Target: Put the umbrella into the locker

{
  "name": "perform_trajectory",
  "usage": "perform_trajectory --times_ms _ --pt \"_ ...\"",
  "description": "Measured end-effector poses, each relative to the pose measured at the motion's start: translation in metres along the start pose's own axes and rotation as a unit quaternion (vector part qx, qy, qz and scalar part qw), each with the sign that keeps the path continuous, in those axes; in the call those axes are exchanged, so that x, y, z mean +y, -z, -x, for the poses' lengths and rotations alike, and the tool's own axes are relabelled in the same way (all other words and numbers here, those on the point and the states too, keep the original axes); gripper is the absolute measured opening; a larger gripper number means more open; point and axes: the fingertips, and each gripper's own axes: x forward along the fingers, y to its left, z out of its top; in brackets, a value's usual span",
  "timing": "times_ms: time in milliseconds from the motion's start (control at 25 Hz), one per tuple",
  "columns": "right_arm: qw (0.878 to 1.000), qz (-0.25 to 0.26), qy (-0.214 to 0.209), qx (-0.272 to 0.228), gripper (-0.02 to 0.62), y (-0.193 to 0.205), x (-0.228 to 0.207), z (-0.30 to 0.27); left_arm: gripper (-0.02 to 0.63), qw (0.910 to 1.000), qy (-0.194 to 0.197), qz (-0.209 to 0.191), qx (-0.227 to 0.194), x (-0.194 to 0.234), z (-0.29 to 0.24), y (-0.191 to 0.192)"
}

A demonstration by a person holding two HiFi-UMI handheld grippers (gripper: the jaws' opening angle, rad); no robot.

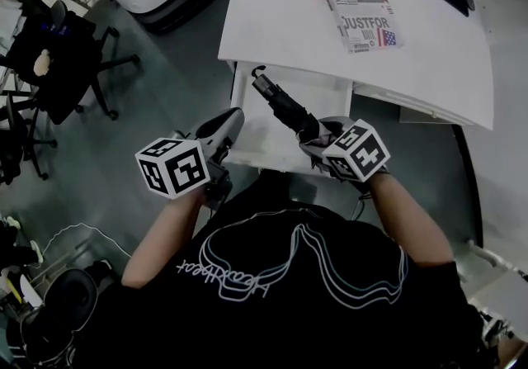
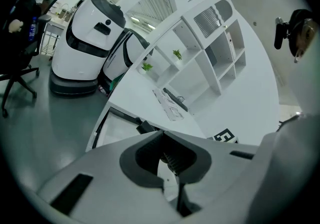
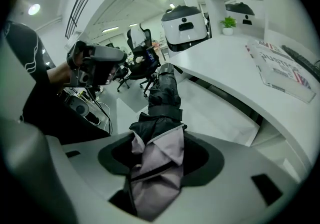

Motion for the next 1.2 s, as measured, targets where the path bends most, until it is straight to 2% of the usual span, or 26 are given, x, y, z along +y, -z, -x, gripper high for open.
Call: perform_trajectory --times_ms 400,640,1200 --pt "0.997 0.005 0.007 0.079 0.245 0.017 -0.029 -0.056 0.006 0.9998 -0.007 0.015 0.012 0.035 -0.013 -0.013" --pt "0.995 -0.002 0.014 0.101 0.245 0.019 -0.043 -0.088 0.006 0.9992 -0.022 0.031 0.014 0.061 -0.014 -0.019" --pt "0.988 -0.007 0.070 0.135 0.249 0.054 -0.074 -0.141 0.006 0.9980 -0.035 0.052 0.004 0.095 -0.001 -0.020"
